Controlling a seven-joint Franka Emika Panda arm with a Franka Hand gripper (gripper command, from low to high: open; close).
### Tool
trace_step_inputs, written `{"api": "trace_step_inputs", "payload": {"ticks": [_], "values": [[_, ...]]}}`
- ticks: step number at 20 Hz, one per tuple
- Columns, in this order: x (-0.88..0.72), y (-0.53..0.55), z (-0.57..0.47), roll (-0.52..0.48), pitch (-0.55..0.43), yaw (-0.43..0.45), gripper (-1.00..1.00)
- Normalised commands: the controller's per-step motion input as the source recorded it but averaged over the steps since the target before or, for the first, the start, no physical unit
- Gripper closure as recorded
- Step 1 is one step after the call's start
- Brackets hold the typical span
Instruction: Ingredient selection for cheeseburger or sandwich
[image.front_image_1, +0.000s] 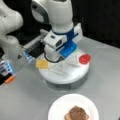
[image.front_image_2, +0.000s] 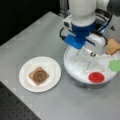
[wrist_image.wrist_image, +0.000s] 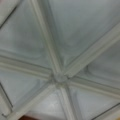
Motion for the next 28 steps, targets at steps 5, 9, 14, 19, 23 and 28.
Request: {"api": "trace_step_inputs", "payload": {"ticks": [5, 9, 14, 19, 23, 28], "values": [[-0.38, 0.18, -0.23, -0.123, -0.27, -0.062, -1.0], [-0.41, 0.15, -0.18, -0.102, -0.258, -0.04, -1.0], [-0.41, 0.05, -0.17, -0.08, -0.272, -0.018, -1.0], [-0.38, -0.01, -0.24, -0.056, -0.288, -0.003, -1.0], [-0.35, 0.02, -0.25, -0.038, -0.287, 0.028, -1.0], [-0.28, 0.06, -0.25, -0.037, -0.289, 0.054, -1.0]]}}
